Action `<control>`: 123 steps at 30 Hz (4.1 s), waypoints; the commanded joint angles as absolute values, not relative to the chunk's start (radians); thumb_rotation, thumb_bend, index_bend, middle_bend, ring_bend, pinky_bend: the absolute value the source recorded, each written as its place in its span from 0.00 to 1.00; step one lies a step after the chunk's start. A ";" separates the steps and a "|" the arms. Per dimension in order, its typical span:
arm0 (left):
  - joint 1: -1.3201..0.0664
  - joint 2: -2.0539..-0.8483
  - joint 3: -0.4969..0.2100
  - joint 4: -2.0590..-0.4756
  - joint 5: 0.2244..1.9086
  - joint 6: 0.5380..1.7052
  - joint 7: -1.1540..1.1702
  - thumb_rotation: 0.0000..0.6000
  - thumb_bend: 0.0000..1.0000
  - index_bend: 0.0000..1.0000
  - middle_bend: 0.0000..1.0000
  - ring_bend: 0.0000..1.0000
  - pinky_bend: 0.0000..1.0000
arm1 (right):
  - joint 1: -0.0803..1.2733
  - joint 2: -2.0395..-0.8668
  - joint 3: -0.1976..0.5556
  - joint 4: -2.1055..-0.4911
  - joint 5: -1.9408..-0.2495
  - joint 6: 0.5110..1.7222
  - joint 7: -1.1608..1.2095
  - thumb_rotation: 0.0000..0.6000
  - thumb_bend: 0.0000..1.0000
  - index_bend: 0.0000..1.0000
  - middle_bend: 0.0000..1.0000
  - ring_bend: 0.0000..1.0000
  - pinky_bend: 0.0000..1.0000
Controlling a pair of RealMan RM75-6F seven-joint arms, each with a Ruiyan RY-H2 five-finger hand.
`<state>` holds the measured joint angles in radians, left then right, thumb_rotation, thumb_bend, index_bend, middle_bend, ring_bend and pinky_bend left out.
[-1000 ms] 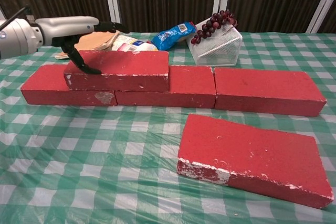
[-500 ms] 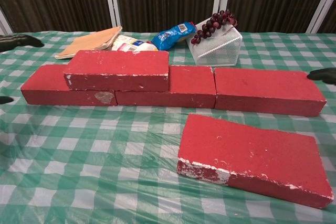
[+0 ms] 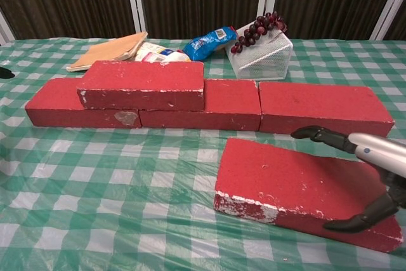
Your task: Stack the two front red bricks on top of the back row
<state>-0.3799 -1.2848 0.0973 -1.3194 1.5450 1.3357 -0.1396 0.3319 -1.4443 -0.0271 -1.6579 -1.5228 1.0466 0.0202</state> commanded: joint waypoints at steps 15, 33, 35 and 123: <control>-0.375 -1.284 0.074 -1.307 1.553 1.296 -0.162 1.00 0.25 0.00 0.00 0.00 0.04 | 0.369 -1.521 0.011 -1.623 -1.367 0.988 -0.107 1.00 0.15 0.15 0.18 0.04 0.29; -0.359 -1.284 0.057 -1.315 1.564 1.291 -0.131 1.00 0.25 0.00 0.00 0.00 0.04 | 0.383 -1.450 0.049 -1.667 -1.448 1.103 -0.122 1.00 0.15 0.49 0.40 0.33 0.54; -0.355 -1.285 0.054 -1.317 1.563 1.295 -0.118 1.00 0.25 0.00 0.00 0.00 0.04 | 0.403 -1.421 0.069 -1.661 -1.463 1.097 -0.075 1.00 0.15 0.50 0.40 0.33 0.54; -0.347 -1.372 -0.016 -1.242 1.457 1.200 0.061 1.00 0.26 0.00 0.00 0.00 0.04 | 0.924 -1.501 -0.010 -0.905 -1.586 0.791 0.771 1.00 0.17 0.31 0.41 0.24 0.52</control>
